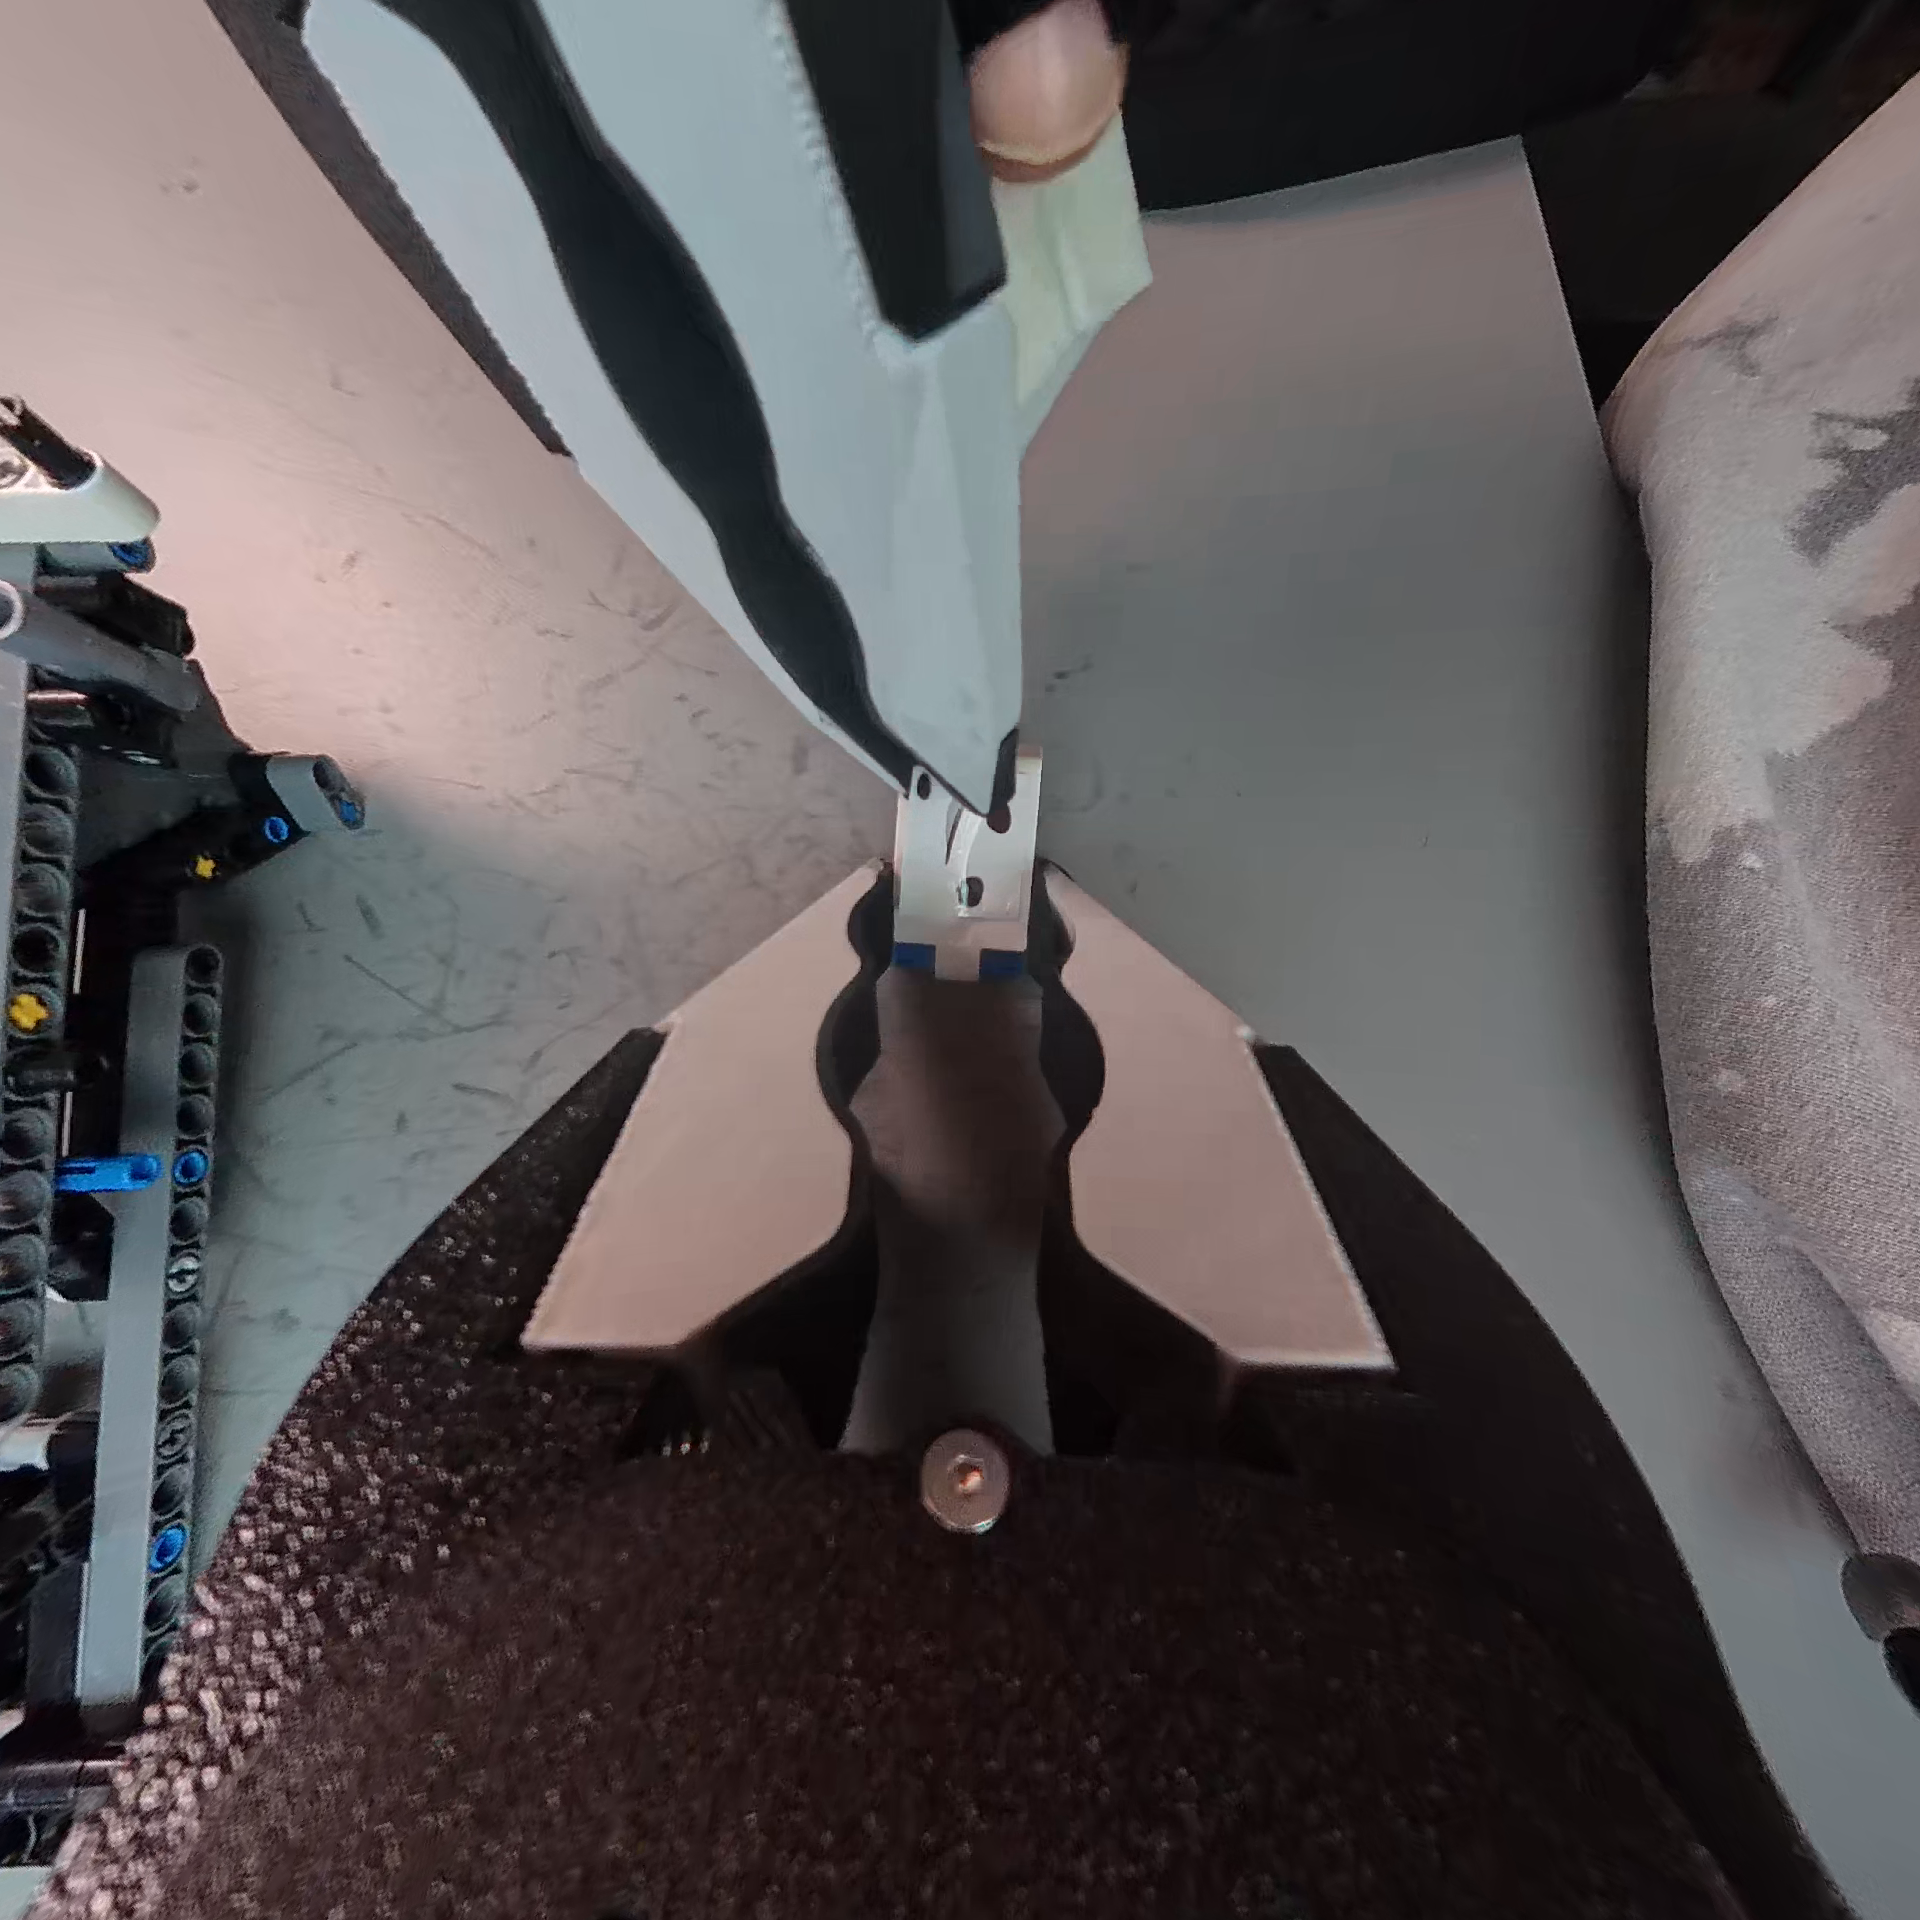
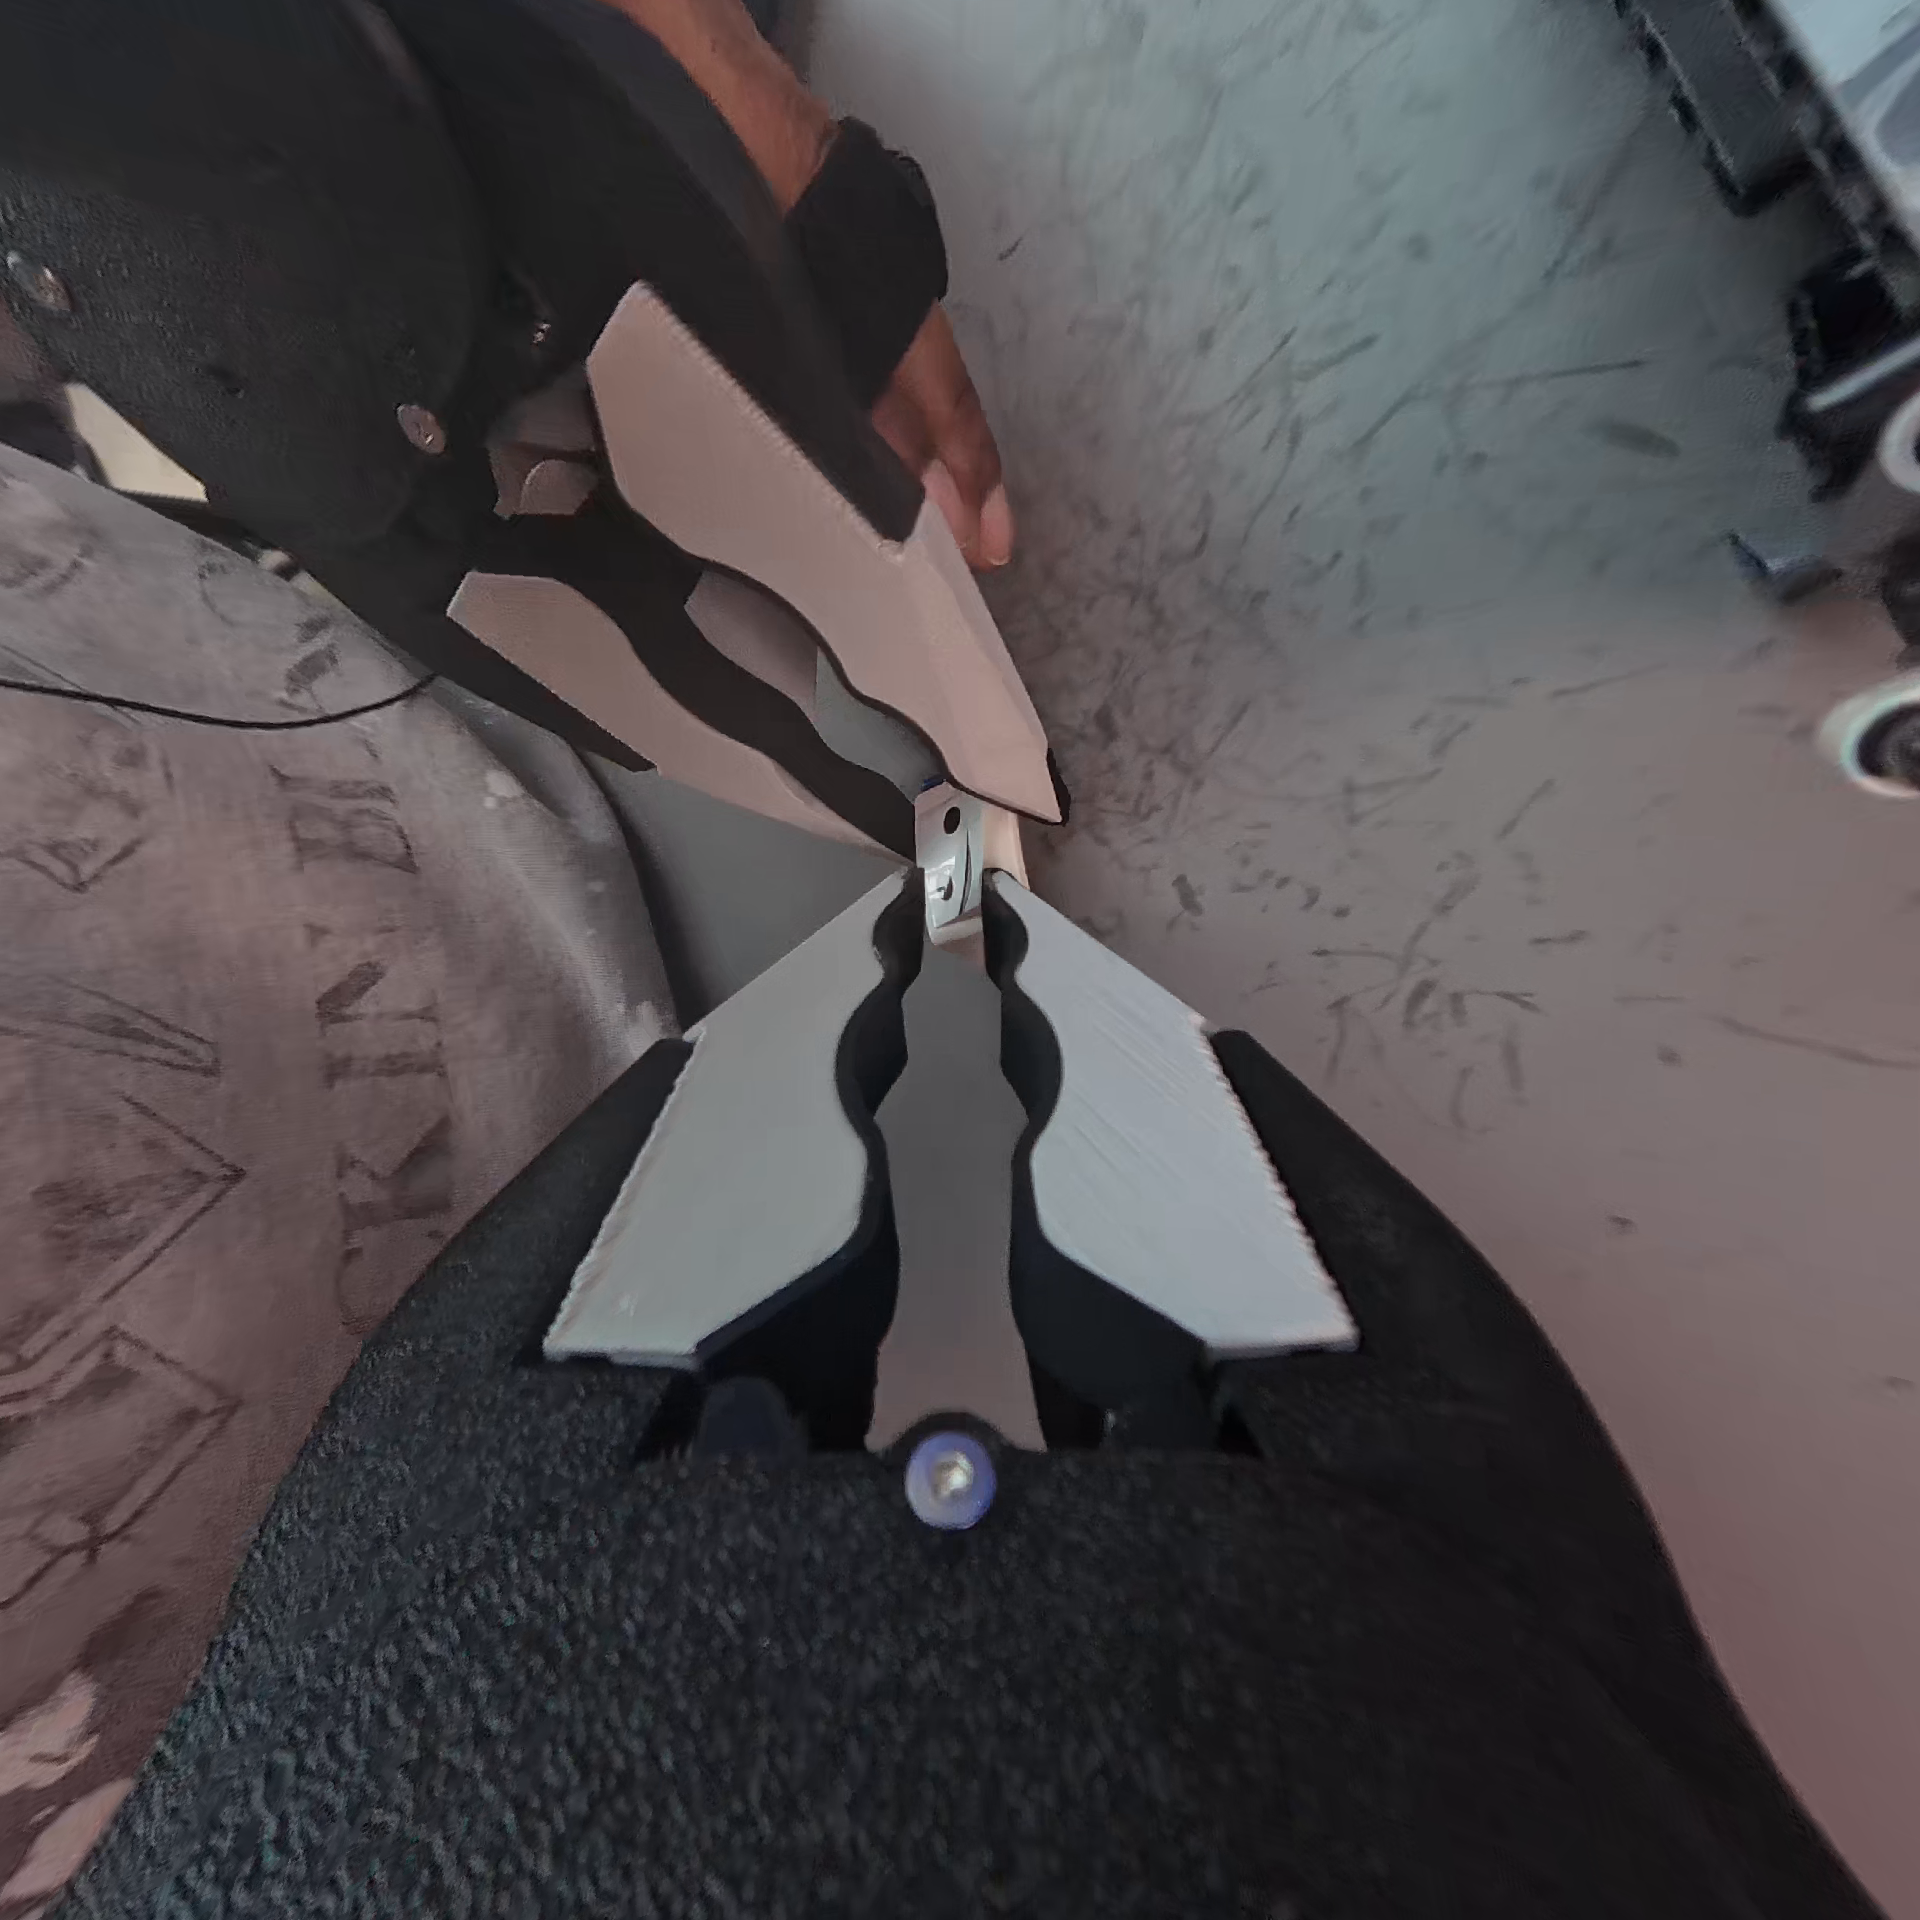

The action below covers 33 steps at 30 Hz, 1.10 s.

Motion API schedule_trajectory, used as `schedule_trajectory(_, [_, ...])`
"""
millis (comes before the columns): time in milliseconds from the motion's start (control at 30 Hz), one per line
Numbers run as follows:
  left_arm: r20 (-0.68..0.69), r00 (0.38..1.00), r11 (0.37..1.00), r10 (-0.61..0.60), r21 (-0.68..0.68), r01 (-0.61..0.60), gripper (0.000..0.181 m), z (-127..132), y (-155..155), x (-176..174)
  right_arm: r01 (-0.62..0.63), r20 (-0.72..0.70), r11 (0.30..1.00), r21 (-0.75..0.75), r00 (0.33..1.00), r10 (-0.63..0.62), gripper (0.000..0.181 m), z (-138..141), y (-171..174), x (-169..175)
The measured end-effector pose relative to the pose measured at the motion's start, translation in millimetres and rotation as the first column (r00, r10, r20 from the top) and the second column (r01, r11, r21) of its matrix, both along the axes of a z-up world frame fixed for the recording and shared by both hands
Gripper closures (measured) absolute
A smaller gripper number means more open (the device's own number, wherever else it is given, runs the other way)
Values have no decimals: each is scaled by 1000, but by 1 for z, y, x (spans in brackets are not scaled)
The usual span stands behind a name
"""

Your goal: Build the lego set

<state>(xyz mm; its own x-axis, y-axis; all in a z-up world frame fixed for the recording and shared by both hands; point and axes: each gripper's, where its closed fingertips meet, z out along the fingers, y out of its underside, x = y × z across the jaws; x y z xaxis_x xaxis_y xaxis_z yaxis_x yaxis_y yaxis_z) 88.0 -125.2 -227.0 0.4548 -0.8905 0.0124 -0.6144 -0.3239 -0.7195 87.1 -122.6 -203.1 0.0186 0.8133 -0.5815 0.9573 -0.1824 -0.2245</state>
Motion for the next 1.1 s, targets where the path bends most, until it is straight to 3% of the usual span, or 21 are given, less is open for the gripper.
schedule_trajectory(233, [-1, 1000, 1000, 6, 1, -6, 156, 0, 0, 0, -95, -145, 931, 352, 977, 154, 156, -1, -4, 0])
schedule_trajectory(267, [-2, 1000, 1000, 5, 4, -5, 156, 0, 0, 0, -74, -168, 905, 419, 973, 157, 131, -2, -2, -1])
schedule_trajectory(333, [-5, 1000, 1000, 8, 8, -8, 156, 0, -1, 0, -83, -186, 829, 554, 957, 220, 117, -6, 5, 3])
schedule_trajectory(400, [-6, 1000, 1000, 12, 9, -12, 156, 0, -1, 0, -8, -291, 876, 482, 942, 168, 113, -1, -8, -1])
schedule_trajectory(500, [-8, 1000, 1000, 12, 18, -12, 156, 0, -2, -1, 167, -466, 904, 394, 884, 41, 117, 15, 2, -6])
schedule_trajectory(567, [-21, 1000, 999, 0, 51, 1, 156, 1, -2, -1, 269, -480, 941, 206, 865, -143, 121, 15, 8, -4])
schedule_trajectory(700, [-72, 997, 969, -25, 243, 42, 156, 14, 7, -1, 286, -462, 955, -83, 837, -291, 130, 12, 3, -3])
schedule_trajectory(833, [-132, 991, 890, -7, 452, 66, 155, 32, 16, -8, 272, -501, 951, -144, 809, -307, 146, 17, 6, -11])
schedule_trajectory(967, [-123, 990, 843, 67, 537, 10, 154, 44, 28, -16, 266, -589, 950, -163, 746, -310, 165, 32, 18, -22])
schedule_trajectory(1033, [-71, 996, 865, 53, 502, -11, 154, 46, 26, -14, 196, -623, 966, -167, 738, -258, 168, 40, 18, -23])
schedule_trajectory(1100, [106, 994, 918, 5, 394, -46, 151, 56, 19, -8, 59, -648, 989, -136, 750, -134, 172, 47, 14, -18])
